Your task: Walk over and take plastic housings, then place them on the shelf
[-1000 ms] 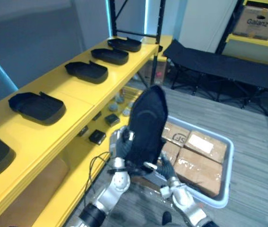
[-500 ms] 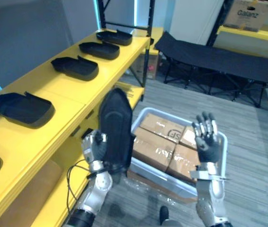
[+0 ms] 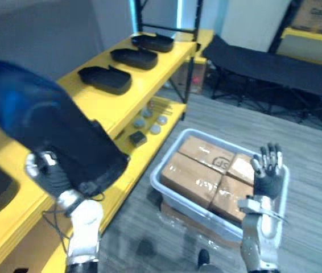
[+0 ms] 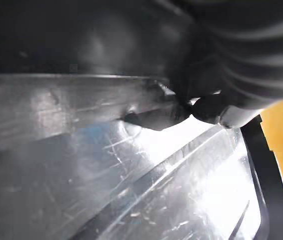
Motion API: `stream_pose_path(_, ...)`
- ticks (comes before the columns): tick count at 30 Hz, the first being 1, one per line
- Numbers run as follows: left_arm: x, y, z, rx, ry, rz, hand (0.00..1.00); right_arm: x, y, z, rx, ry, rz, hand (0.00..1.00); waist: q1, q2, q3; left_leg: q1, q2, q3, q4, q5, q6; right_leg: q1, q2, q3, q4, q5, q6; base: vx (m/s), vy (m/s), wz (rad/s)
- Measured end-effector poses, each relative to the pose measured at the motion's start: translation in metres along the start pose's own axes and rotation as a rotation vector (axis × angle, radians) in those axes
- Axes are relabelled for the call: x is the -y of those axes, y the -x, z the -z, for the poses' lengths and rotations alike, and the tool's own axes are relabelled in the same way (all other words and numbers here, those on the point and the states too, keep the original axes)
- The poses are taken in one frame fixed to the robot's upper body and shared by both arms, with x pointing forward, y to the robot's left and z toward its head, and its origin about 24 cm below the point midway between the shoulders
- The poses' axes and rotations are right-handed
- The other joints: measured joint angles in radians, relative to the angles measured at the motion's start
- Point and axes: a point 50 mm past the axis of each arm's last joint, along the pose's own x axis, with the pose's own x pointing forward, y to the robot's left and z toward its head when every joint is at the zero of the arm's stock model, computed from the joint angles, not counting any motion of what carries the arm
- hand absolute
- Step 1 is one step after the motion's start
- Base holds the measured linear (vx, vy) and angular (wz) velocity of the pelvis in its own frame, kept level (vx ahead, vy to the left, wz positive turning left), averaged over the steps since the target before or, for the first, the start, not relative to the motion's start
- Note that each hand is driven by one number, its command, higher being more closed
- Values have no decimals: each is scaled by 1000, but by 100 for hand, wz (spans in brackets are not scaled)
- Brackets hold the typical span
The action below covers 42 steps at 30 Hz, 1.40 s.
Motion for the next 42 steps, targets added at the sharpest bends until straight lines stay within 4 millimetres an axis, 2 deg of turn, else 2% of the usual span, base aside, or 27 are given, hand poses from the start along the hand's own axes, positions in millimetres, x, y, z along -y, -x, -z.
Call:
stream_pose_path(4,-39,-11,-6,29,-48,-69,100,-34,-13,20,-80,10,-124,0,84,5,0,-43,-14,-111,14,11,-1,46,-9,-114,0,-17,6,11,-20,80)
stream_pose_path(6,-72,-6,-2,-24,-103,-144,100,-50,-11,32,-126,32,-176,0,144,5,-2,-50,-36,-170,9,16,5,88,-25,-182,0,-32,16,15,9,89)
stream_pose_path(8,-89,0,-4,-34,-139,-163,100,-54,-8,36,-149,29,-186,0,167,-1,-6,-68,-50,-203,4,17,16,106,-36,-225,0,-42,24,11,12,77)
stream_pose_path(9,-95,0,-7,-24,-148,-156,100,-53,-7,36,-154,35,-178,0,165,-9,-18,-92,-55,-205,-7,35,29,118,-47,-276,1,-58,25,33,-6,104)
stream_pose_path(11,-94,0,-11,-10,-115,-129,100,-47,-6,37,-160,51,-154,0,159,-11,-31,-115,-57,-199,-24,69,26,142,-58,-340,1,-68,32,63,9,110)
stream_pose_path(13,-95,-3,-20,31,-50,-104,100,-43,-5,39,-174,96,-135,0,177,-20,-44,-112,-72,-220,-58,105,16,154,-71,-378,1,-63,41,82,46,67)
stream_pose_path(15,-93,-4,-27,57,-2,-80,100,-43,-5,39,-177,101,-131,0,188,-21,-44,-110,-81,-225,-71,117,16,157,-79,-379,1,-63,41,48,36,22)
stream_pose_path(17,-92,-5,-32,81,30,-58,100,-40,-6,39,-175,112,-118,0,186,-18,-46,-109,-90,-227,-74,119,18,160,-87,-380,2,-66,44,24,28,7)
stream_pose_path(21,-88,-6,-39,124,84,-12,100,-30,-6,38,-180,145,-85,0,168,-15,-52,-92,-91,-226,-95,121,21,159,-104,-378,47,-108,53,0,0,0)
stream_pose_path(25,-83,-12,-43,164,106,32,100,-16,-2,37,-190,165,-42,0,162,-26,-68,-91,-91,-221,-110,123,22,124,-125,-366,112,-137,50,21,37,-6)
stream_pose_path(26,-76,-19,-49,227,100,98,100,-10,4,37,-203,169,-18,0,161,-41,-65,-61,-93,-198,-113,122,25,68,-159,-265,230,-153,25,-11,95,-40)
stream_pose_path(27,-76,-22,-51,244,108,74,100,-10,3,36,-200,165,-28,0,156,-54,-56,-60,-87,-174,-125,121,29,63,-147,-204,211,-219,20,-29,59,-42)
stream_pose_path(29,-75,-23,-52,250,119,64,100,-9,3,35,-198,167,-28,0,153,-42,-49,-60,-66,-174,-127,129,15,62,-127,-203,208,-219,21,-34,-77,-13)
stream_pose_path(30,-75,-23,-52,251,120,64,100,-9,3,35,-198,166,-29,0,151,-41,-49,-60,-62,-174,-127,130,13,61,-123,-202,208,-218,22,18,-50,-2)
stream_pose_path(31,-75,-23,-52,252,121,64,100,-9,3,36,-198,166,-29,0,145,-43,-47,-61,-56,-175,-128,134,9,60,-115,-196,207,-206,40,24,-32,-1)
stream_pose_path(33,-70,-23,-52,251,146,63,100,-8,2,34,-193,170,-30,0,140,-47,-49,-72,-48,-181,-125,134,8,67,-96,-187,176,-202,42,21,-41,13)
stream_pose_path(36,-56,-26,-56,280,141,74,100,-8,-3,26,-165,145,-128,0,120,-45,-48,-96,-45,-229,-127,152,4,95,-77,-238,146,-202,38,16,-42,47)
stream_pose_path(38,-52,-28,-57,301,104,97,100,-22,-10,19,-146,118,-321,0,123,-39,-47,-94,-47,-230,-130,164,8,119,-74,-267,150,-208,37,38,-42,40)
stream_pose_path(39,-52,-28,-57,305,92,105,100,-26,-12,19,-143,114,-356,0,125,-37,-47,-94,-47,-231,-130,166,9,125,-72,-272,150,-211,38,42,-35,40)
stream_pose_path(42,-53,-29,-55,304,60,117,100,-46,-15,20,-141,105,-492,0,155,-26,-44,-97,-51,-286,-134,177,7,157,-69,-322,177,-248,31,23,-36,53)
